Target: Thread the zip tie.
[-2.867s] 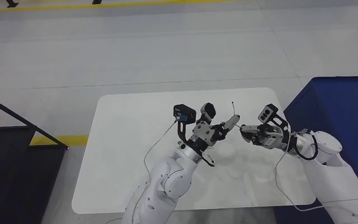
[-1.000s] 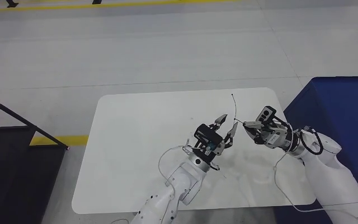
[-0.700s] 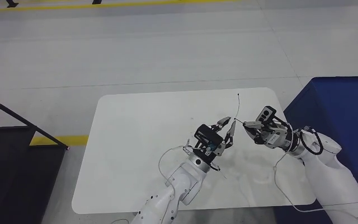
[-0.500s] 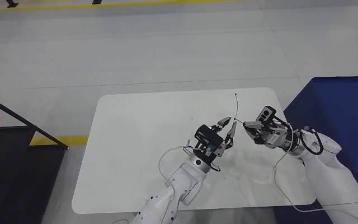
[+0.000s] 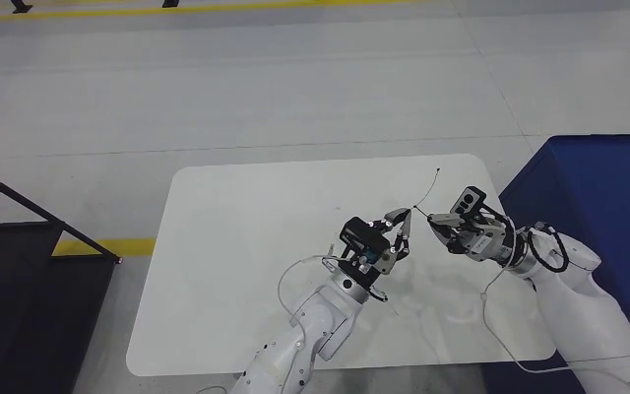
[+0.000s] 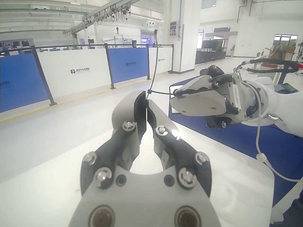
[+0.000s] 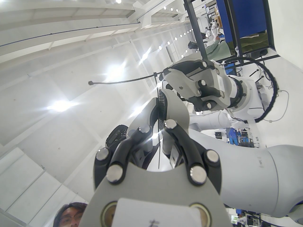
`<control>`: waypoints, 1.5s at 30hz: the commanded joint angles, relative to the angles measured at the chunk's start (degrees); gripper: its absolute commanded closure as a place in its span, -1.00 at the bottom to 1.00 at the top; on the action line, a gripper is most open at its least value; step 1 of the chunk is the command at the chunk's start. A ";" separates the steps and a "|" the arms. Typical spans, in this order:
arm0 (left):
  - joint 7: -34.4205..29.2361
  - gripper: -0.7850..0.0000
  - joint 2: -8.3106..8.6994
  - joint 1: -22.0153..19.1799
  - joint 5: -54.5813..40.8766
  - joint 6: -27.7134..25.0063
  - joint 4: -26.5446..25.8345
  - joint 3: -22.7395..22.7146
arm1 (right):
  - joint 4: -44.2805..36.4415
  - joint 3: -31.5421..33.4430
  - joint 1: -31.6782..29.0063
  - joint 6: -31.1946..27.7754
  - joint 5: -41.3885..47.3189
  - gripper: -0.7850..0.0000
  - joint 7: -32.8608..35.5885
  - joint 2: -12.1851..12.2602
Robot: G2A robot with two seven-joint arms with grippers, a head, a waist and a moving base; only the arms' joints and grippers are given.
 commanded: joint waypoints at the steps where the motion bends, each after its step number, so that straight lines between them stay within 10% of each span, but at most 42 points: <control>1: 0.02 1.00 -0.02 -0.02 0.09 0.04 0.04 0.00 | 0.00 0.00 0.00 0.00 0.00 1.00 0.00 0.00; 41: -3.96 1.00 -0.71 -1.66 4.10 0.00 3.71 1.56 | -3.02 7.25 -2.08 -0.52 6.28 1.00 -1.30 0.08; 42: -3.97 0.95 -0.72 -1.63 4.13 0.02 3.71 1.58 | -3.07 7.14 -2.16 -0.42 6.13 1.00 -1.27 0.07; 44: -3.98 -0.57 -0.74 -1.55 4.29 0.15 3.68 1.61 | -3.18 7.02 -2.25 -0.48 5.87 1.00 -1.27 0.05; 45: -3.79 -0.75 -0.74 -1.47 4.47 0.29 3.50 1.62 | -3.20 6.95 -2.30 -0.44 5.77 1.00 -1.29 0.04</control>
